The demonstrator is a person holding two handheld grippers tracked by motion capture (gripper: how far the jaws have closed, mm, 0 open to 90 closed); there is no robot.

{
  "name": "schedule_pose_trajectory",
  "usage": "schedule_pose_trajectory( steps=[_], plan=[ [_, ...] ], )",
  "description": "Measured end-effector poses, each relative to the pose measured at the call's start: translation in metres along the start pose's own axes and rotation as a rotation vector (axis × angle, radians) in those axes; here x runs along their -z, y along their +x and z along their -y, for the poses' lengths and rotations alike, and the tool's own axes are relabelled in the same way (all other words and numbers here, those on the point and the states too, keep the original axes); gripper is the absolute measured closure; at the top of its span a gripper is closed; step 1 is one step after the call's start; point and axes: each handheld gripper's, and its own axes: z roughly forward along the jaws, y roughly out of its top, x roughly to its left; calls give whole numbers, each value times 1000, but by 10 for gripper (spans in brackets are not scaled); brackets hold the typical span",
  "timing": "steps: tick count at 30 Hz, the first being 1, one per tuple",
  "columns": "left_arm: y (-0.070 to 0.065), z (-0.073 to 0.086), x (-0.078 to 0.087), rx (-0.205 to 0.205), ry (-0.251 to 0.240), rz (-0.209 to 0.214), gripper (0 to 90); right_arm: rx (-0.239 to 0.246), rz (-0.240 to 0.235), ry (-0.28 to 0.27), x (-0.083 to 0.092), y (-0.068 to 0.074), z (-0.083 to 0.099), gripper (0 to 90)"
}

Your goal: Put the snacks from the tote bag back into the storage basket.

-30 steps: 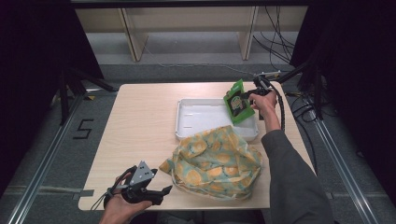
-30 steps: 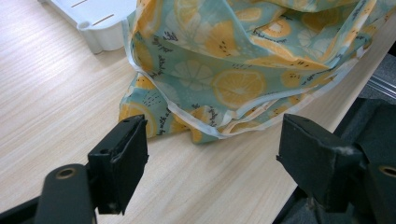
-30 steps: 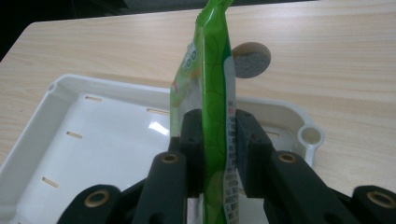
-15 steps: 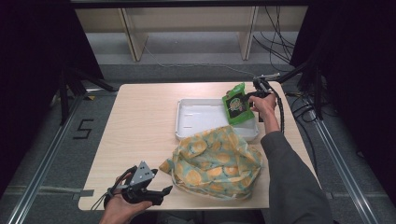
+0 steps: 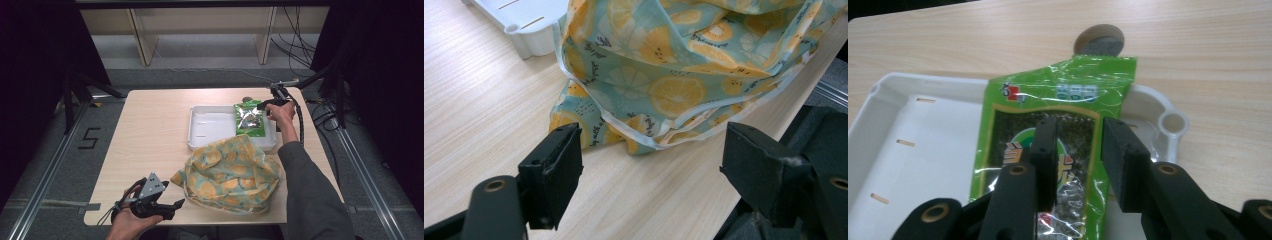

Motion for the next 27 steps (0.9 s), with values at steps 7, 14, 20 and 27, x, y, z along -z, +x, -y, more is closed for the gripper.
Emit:
schedule_pose_trajectory(
  steps=[7,14,20,27],
  plan=[
    [0,0,-1,0,-2,3,235,26,-52,-41,4,5,0,670],
    [0,0,-1,3,-1,-1,234,145,-87,-55,19,10,-2,637],
    [-1,1,-1,21,-7,-3,234,173,-92,-57,35,17,0,598],
    [-1,1,-2,32,2,0,233,222,-129,-62,48,21,6,566]
  ],
)
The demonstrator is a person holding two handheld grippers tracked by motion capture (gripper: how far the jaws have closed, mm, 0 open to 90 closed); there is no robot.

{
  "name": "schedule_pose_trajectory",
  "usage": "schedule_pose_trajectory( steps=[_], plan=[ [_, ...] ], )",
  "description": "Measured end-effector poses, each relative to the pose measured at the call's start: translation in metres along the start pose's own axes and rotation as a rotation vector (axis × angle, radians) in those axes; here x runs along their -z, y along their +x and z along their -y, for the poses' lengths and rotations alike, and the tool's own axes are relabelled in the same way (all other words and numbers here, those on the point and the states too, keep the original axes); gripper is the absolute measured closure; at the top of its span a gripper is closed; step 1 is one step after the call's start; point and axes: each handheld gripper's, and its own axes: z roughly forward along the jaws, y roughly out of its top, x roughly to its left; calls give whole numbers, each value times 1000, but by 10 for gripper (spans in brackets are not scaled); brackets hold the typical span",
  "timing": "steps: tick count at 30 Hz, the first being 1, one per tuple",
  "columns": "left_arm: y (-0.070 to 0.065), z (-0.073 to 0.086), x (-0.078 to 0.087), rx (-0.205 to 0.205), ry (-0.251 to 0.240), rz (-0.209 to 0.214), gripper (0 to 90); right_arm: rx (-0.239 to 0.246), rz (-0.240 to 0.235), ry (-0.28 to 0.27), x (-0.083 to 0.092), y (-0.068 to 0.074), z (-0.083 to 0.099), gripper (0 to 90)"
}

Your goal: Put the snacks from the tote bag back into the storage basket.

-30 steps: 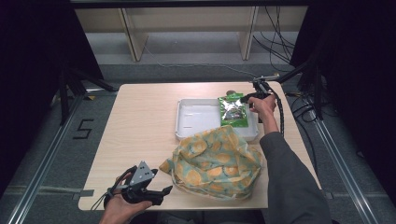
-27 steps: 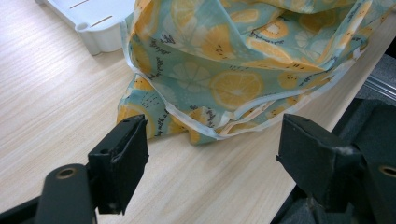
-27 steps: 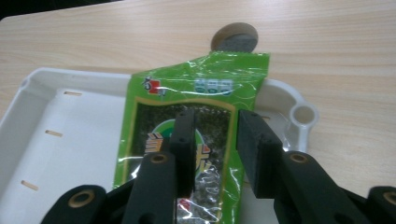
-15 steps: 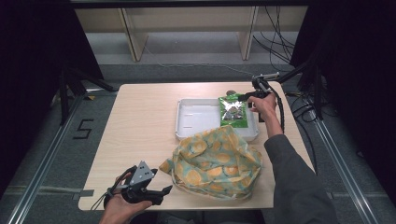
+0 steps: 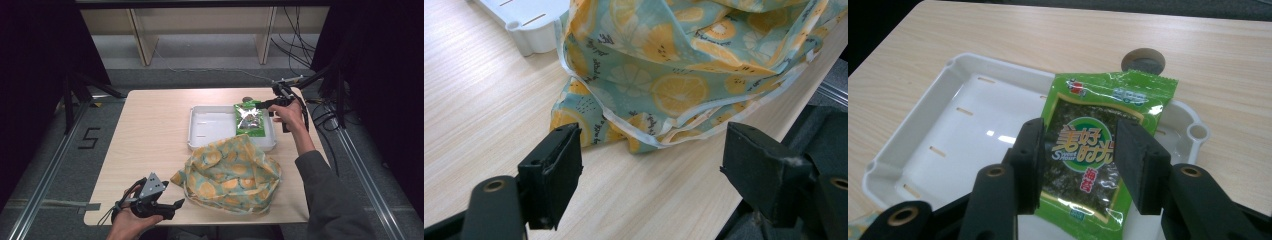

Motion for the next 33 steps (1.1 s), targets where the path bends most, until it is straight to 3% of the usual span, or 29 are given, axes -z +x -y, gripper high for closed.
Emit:
schedule_pose_trajectory(
  steps=[2,3,4,5,6,8,9,10,12,15,18,19,21,22,24,28,29,30,33],
  plan=[
    [1,0,0,-12,1,-3,233,-6,26,-38,2,4,3,560],
    [1,0,0,-11,2,-3,233,8,20,-24,6,5,3,553],
    [1,0,0,-9,2,-3,233,-15,15,-33,7,8,4,545],
    [1,0,0,-7,2,-3,233,22,3,-18,11,7,4,542],
    [1,0,0,-7,2,-3,233,25,-8,-16,13,8,5,537],
    [1,0,-1,-10,-2,0,232,18,7,0,20,13,7,532],
    [1,-1,0,-9,0,1,232,50,17,1,22,13,8,528],
    [3,-1,0,-17,6,-3,232,19,7,-9,23,18,10,525],
    [3,0,-1,14,-1,5,232,39,7,-10,28,19,12,513],
    [4,-1,1,-1,0,-4,232,47,4,-12,32,25,14,503],
    [3,0,0,13,-9,1,232,68,-9,-23,36,29,17,494],
    [3,0,0,22,-14,0,232,103,-17,-36,37,28,18,491],
    [6,-1,2,4,-5,-5,232,81,-23,-37,39,34,21,480],
    [5,0,2,24,-8,-14,232,106,-29,-53,40,33,23,474],
    [7,-1,3,4,-9,-9,232,133,-10,-21,45,34,25,466],
    [6,-1,2,15,-17,-11,232,103,-17,-32,52,40,35,453],
    [6,-1,3,14,-14,-8,231,133,-20,-60,51,39,38,447],
    [7,-1,2,11,-15,-7,231,131,-24,-40,54,40,39,440],
    [6,-1,3,6,-11,-10,230,158,-9,-49,58,40,45,425]
  ],
)
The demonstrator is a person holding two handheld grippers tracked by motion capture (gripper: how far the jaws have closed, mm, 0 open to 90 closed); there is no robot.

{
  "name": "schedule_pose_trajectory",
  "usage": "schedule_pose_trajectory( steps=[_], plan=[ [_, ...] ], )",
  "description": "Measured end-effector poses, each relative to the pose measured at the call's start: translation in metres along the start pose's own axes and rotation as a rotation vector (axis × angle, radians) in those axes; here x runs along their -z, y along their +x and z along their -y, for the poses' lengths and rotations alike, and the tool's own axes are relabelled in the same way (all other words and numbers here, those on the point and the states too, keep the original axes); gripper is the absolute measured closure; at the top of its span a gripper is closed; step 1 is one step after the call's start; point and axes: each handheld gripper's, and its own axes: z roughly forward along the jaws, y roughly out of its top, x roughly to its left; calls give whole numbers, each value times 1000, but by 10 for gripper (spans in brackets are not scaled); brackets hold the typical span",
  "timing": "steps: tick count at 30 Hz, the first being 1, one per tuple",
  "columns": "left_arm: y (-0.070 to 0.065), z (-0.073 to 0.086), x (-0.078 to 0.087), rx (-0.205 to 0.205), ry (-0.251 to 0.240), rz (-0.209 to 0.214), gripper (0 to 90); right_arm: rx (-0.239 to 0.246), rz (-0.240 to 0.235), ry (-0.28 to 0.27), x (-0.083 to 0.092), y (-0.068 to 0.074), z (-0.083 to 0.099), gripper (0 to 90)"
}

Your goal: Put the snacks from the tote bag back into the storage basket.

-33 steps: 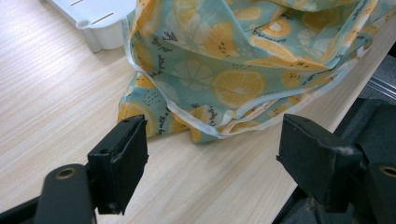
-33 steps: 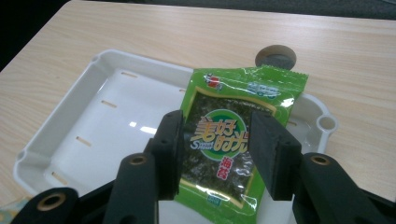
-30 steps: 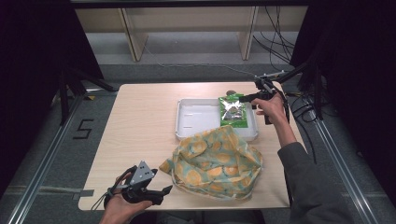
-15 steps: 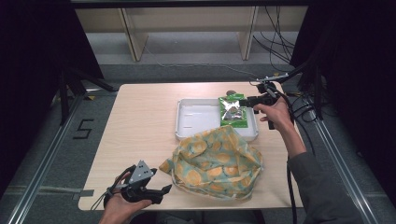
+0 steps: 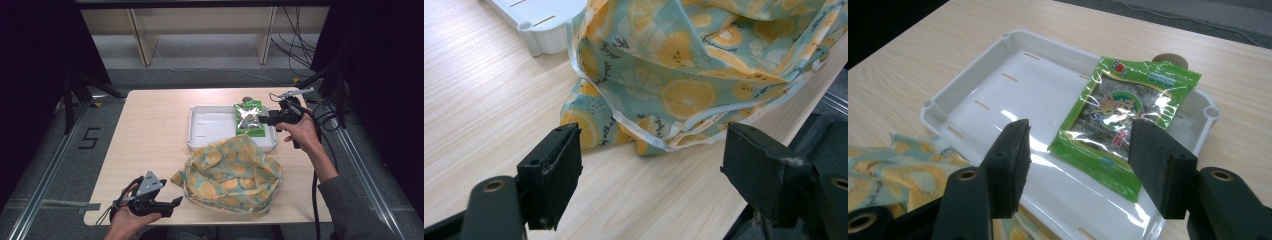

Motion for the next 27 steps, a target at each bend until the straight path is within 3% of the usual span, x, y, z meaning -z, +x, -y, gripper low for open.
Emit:
schedule_pose_trajectory(
  steps=[1,4,6,7,9,12,13,14,15,18,19,21,23,24,27],
  plan=[
    [0,0,0,6,-5,0,230,27,1,-1,1,-2,2,420],
    [1,0,0,3,3,-3,225,-7,11,-10,6,1,9,411],
    [0,0,0,11,-5,-2,225,16,7,-4,8,-3,12,408],
    [1,0,1,1,3,-2,224,-14,10,-11,8,-1,14,408],
    [1,-1,1,1,1,-3,224,-13,4,1,11,-3,17,404],
    [0,0,1,25,-2,-4,224,-39,5,7,15,-2,22,396],
    [0,0,1,9,1,-11,224,-15,5,2,16,-4,23,393],
    [1,-1,2,-3,4,-3,224,-31,15,13,19,-3,24,387],
    [1,-1,2,1,3,-2,224,-13,20,-10,18,-4,26,375],
    [1,-1,1,5,2,-4,224,14,31,-4,22,-2,34,366],
    [0,0,1,24,-1,-3,224,4,29,-4,23,-1,36,365],
    [1,-1,1,0,2,-4,224,-3,27,7,25,-1,40,362],
    [1,-1,1,2,1,-4,224,1,28,0,25,-3,44,361],
    [0,0,0,26,-1,-4,224,-1,26,-4,24,-4,46,360],
    [1,0,1,10,-10,-6,224,-5,26,9,24,-2,49,357]
  ],
)
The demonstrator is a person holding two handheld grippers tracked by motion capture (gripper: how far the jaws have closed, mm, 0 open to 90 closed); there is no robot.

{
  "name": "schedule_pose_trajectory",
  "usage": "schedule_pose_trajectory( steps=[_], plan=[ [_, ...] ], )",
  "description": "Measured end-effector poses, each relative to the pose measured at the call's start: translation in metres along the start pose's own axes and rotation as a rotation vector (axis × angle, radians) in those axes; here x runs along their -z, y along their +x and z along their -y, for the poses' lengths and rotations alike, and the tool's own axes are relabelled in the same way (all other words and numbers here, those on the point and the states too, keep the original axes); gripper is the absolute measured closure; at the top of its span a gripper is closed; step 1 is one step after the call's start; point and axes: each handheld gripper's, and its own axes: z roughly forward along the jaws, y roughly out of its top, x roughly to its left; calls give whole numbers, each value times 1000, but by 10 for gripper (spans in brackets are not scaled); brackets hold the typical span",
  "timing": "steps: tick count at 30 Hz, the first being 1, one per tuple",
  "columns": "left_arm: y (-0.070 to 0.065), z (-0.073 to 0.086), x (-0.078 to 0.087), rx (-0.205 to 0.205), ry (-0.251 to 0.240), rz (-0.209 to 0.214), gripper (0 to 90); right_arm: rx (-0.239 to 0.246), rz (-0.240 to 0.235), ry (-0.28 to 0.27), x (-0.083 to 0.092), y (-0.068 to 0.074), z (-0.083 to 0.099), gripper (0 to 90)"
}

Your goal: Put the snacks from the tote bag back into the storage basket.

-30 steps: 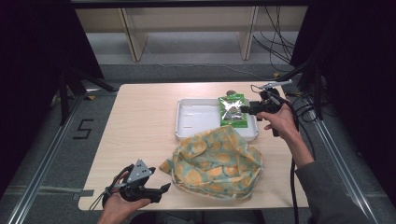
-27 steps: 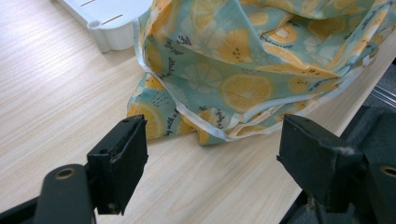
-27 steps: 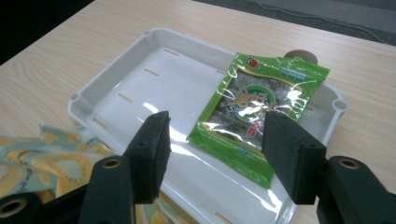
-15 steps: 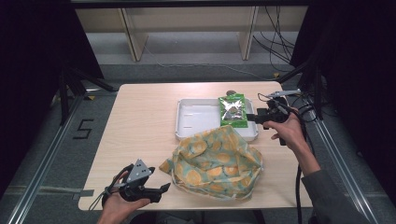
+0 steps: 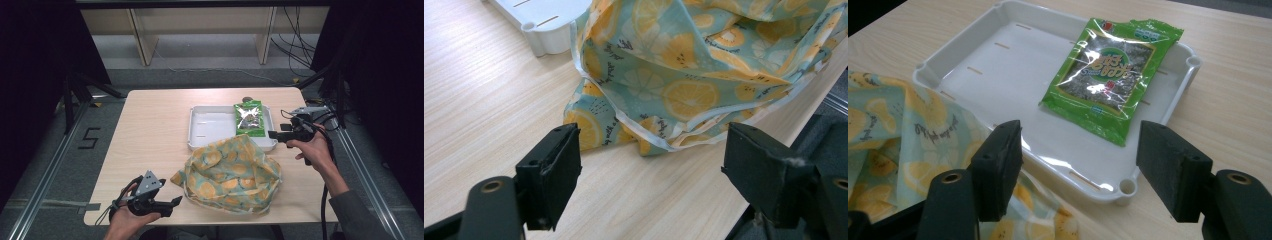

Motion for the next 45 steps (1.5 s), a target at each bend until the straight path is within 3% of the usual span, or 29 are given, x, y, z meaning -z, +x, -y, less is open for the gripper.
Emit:
schedule_pose_trajectory(
  steps=[1,2,3,5,7,8,13,14,15,18,21,23,24,25,28,29,32,34,38,41,45],
  plan=[
    [0,0,0,2,-2,-5,224,-2,7,9,1,1,1,357],
    [0,0,1,3,4,-2,224,35,9,-14,0,-1,2,357],
    [1,0,1,-5,10,-4,224,18,-1,1,1,0,3,357],
    [1,0,1,-4,9,-4,224,29,5,-5,3,1,7,356],
    [0,0,1,4,3,-4,223,-3,-7,-2,4,3,11,356],
    [0,0,1,3,4,-4,224,17,-8,-13,4,0,13,356],
    [-1,0,0,9,-4,-5,223,-15,-14,-18,8,1,23,356],
    [0,0,0,0,-1,-2,223,9,-10,-17,9,-1,24,356],
    [0,0,0,2,1,-2,223,-7,-6,-32,10,0,26,356],
    [0,0,1,3,5,-5,223,14,-15,-30,12,-1,30,354],
    [0,0,1,5,4,-5,223,-49,-18,-3,16,5,33,351],
    [0,0,1,5,4,-6,223,9,-12,-21,16,2,36,350],
    [2,0,2,-14,19,-12,223,8,-23,-22,17,2,37,348],
    [0,0,1,16,15,-15,223,-1,-16,-23,17,3,38,347],
    [2,0,1,-2,10,-7,223,-22,-17,-19,20,4,41,341],
    [2,0,1,-1,11,-5,223,4,-17,-21,20,2,42,338],
    [2,0,2,-3,8,-9,223,-19,-12,-24,22,6,48,330],
    [2,0,2,-2,7,-13,222,12,-11,-28,23,4,51,316],
    [2,0,1,-2,10,-9,222,-31,7,-19,29,8,60,283],
    [2,0,1,-4,10,-9,221,3,26,-22,32,5,65,270],
    [2,0,1,-1,10,-9,221,-46,30,-6,41,10,72,269]
  ],
)
